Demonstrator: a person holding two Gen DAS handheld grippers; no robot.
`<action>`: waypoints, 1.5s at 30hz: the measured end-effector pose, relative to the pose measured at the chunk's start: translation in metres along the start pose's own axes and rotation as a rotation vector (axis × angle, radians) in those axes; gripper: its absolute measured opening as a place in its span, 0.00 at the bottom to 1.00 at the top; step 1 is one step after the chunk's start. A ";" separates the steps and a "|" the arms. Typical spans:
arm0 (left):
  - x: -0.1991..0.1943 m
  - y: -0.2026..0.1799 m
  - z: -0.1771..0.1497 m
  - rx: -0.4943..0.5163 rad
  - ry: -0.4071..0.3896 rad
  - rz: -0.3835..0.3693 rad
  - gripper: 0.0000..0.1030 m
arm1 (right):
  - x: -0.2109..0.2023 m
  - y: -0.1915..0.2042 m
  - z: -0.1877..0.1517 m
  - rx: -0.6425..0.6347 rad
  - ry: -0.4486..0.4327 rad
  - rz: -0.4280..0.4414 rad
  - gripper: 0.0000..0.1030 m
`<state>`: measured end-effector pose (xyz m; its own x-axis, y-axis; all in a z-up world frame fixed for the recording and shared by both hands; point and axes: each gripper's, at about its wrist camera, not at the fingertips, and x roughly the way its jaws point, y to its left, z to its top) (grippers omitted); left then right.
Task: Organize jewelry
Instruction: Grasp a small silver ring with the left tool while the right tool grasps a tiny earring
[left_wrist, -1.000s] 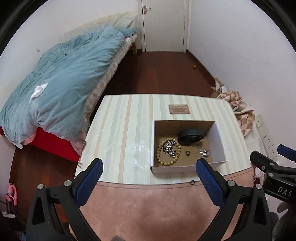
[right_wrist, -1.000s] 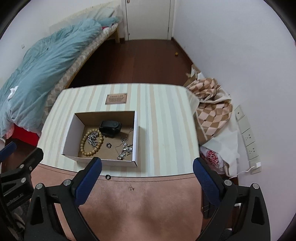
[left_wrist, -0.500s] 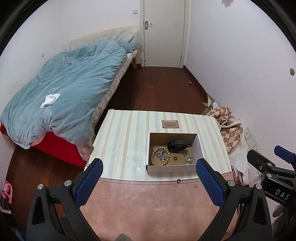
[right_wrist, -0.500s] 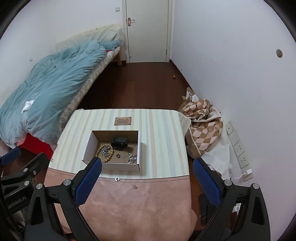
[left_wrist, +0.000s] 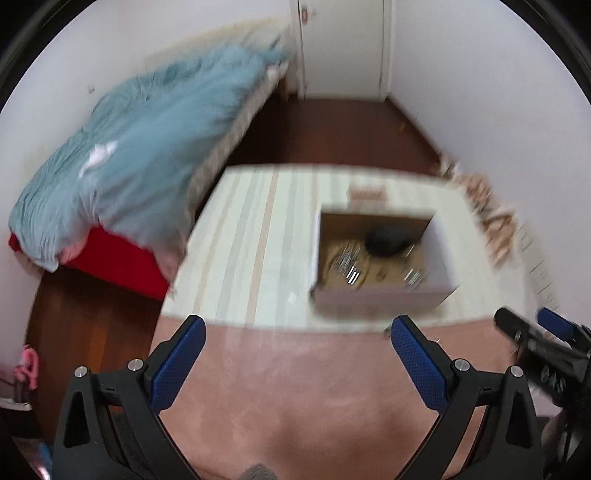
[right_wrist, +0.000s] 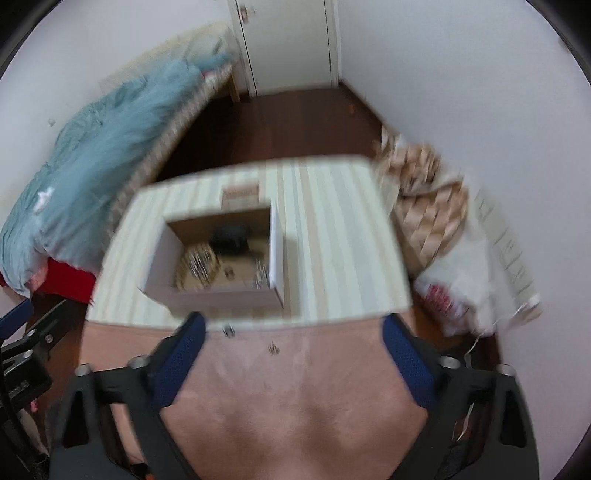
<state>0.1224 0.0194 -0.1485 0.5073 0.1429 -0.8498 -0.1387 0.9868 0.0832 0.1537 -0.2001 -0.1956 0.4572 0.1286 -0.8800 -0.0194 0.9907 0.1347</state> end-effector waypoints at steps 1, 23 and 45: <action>0.012 -0.001 -0.006 0.009 0.029 0.014 0.99 | 0.017 -0.001 -0.006 0.009 0.035 0.012 0.43; 0.105 -0.037 -0.020 0.040 0.207 -0.051 0.99 | 0.074 -0.028 -0.026 0.083 0.016 0.057 0.09; 0.121 -0.109 -0.022 0.196 0.146 -0.181 0.08 | 0.053 -0.062 -0.023 0.133 -0.027 0.040 0.09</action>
<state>0.1802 -0.0729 -0.2724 0.3796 -0.0353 -0.9245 0.1167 0.9931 0.0099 0.1584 -0.2533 -0.2614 0.4818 0.1653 -0.8605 0.0792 0.9698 0.2307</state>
